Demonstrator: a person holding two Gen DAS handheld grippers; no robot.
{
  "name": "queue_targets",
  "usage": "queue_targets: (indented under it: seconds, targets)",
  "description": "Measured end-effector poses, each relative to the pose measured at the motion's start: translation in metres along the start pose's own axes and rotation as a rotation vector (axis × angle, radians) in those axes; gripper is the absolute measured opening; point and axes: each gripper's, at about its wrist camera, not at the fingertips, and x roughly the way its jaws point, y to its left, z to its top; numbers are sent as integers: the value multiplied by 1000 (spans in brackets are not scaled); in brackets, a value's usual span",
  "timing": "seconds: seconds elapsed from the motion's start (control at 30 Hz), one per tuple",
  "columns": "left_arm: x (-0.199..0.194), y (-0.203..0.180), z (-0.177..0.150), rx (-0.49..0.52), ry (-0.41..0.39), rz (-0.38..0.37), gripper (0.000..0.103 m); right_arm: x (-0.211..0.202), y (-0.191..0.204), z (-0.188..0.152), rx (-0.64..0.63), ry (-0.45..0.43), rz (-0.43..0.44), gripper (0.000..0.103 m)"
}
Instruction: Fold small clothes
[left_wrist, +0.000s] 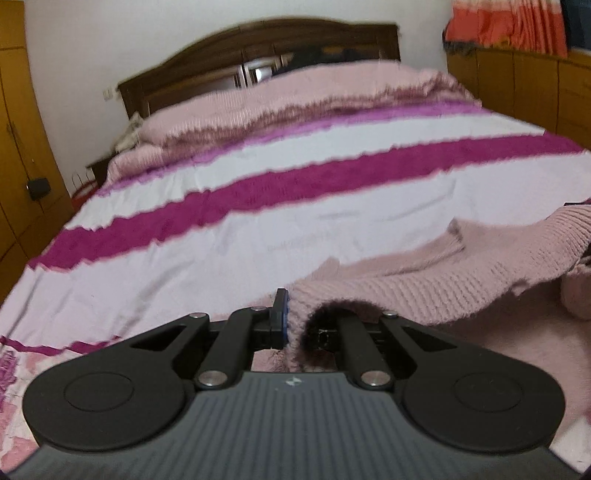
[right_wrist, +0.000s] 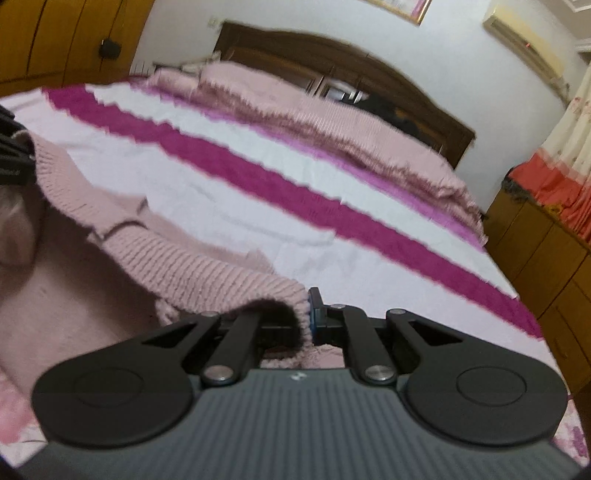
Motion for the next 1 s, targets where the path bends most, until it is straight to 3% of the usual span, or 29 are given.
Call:
queue_targets:
  seconds: [0.2, 0.47, 0.57, 0.6, 0.63, 0.7, 0.73, 1.0]
  targets:
    - [54, 4, -13, -25, 95, -30, 6, 42, 8, -14, 15, 80, 34, 9]
    - [61, 5, -18, -20, 109, -54, 8, 48, 4, -15, 58, 86, 67, 11]
    - [49, 13, -12, -39, 112, -69, 21, 43, -3, -10, 92, 92, 88, 12]
    - [44, 17, -10, -50, 110, -75, 30, 42, -6, -8, 105, 93, 94, 13]
    - [36, 19, -8, -58, 105, -79, 42, 39, -9, -6, 121, 91, 102, 18]
    - [22, 26, -3, -71, 84, -85, 53, 29, -15, -5, 159, 73, 122, 47]
    - [15, 28, -1, -74, 73, -87, 54, 24, -18, -4, 172, 60, 130, 52]
    - [-31, 38, -4, -108, 38, -129, 56, -17, -23, -3, 155, 0, 170, 55]
